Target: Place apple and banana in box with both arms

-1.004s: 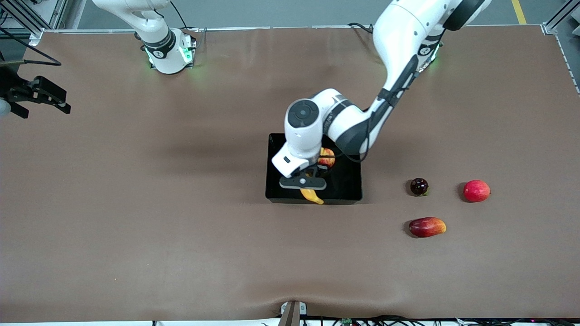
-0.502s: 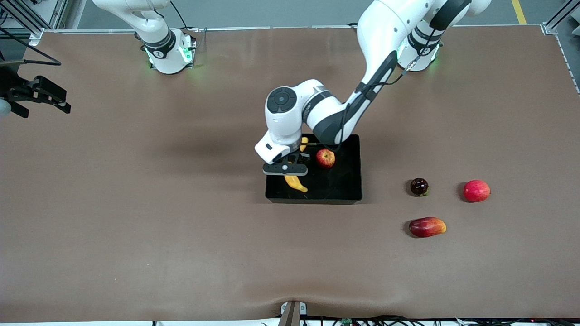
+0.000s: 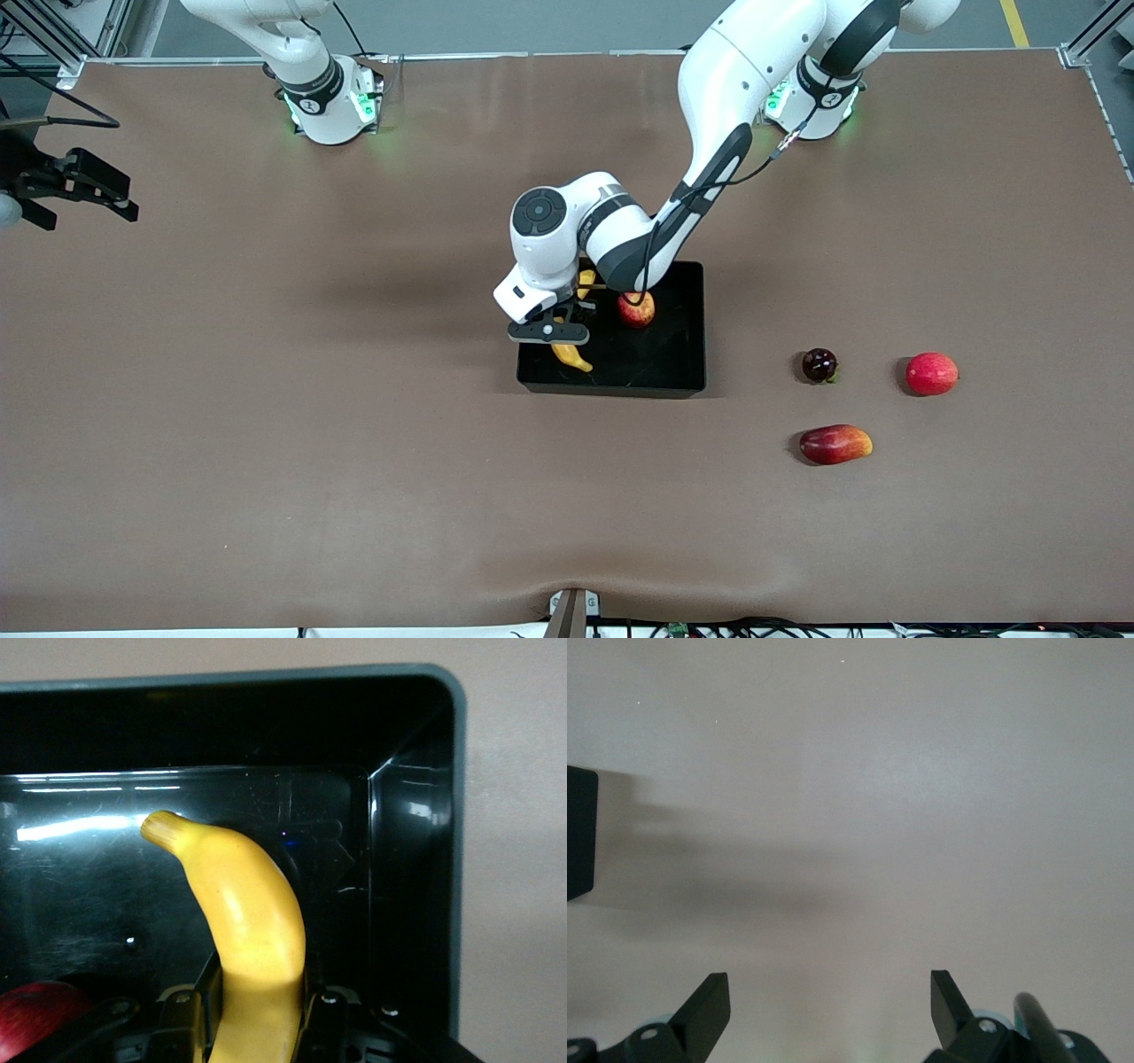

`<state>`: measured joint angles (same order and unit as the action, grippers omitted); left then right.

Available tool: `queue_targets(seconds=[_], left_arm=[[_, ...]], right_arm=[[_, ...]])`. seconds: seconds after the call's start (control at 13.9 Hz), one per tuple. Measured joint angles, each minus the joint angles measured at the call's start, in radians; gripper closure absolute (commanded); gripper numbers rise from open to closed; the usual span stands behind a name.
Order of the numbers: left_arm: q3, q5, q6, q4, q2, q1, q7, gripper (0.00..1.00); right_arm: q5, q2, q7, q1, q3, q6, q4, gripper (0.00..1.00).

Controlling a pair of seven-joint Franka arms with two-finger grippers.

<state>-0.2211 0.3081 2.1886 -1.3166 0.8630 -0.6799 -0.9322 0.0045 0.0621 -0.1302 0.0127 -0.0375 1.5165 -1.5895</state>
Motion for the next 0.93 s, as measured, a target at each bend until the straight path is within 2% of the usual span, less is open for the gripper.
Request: queue_targets(seconds=[0.22,0.29,0.36,0.43,0.5,0.93], left_arm=[[0.0,0.014,0.0,-0.004,0.021,-0.003,-0.045,1.0],[0.0,0.016,0.0,-0.006,0.031,-0.006,-0.058,0.96],[0.0,0.017,0.0,-0.009,0.042,-0.013,-0.071,0.78],[0.001,0.023,0.0,-0.008,0.047,-0.019,-0.083,0.42],[0.002,0.025,-0.001,-0.008,0.046,-0.022,-0.093,0.0],[0.004,0.025,-0.021,0.016,0.018,-0.002,-0.097,0.0]], right_arm=[[0.0,0.0,0.0,0.0,0.0,-0.004,0.0,0.0],[0.0,0.0,0.0,0.0,0.0,-0.005,0.0,0.0],[0.0,0.0,0.0,0.0,0.0,-0.005,0.0,0.0],[0.0,0.0,0.0,0.0,0.0,-0.005,0.0,0.0],[0.0,0.0,0.0,0.0,0.0,-0.005,0.0,0.0],[0.0,0.0,0.0,0.0,-0.001,-0.006,0.0,0.0]])
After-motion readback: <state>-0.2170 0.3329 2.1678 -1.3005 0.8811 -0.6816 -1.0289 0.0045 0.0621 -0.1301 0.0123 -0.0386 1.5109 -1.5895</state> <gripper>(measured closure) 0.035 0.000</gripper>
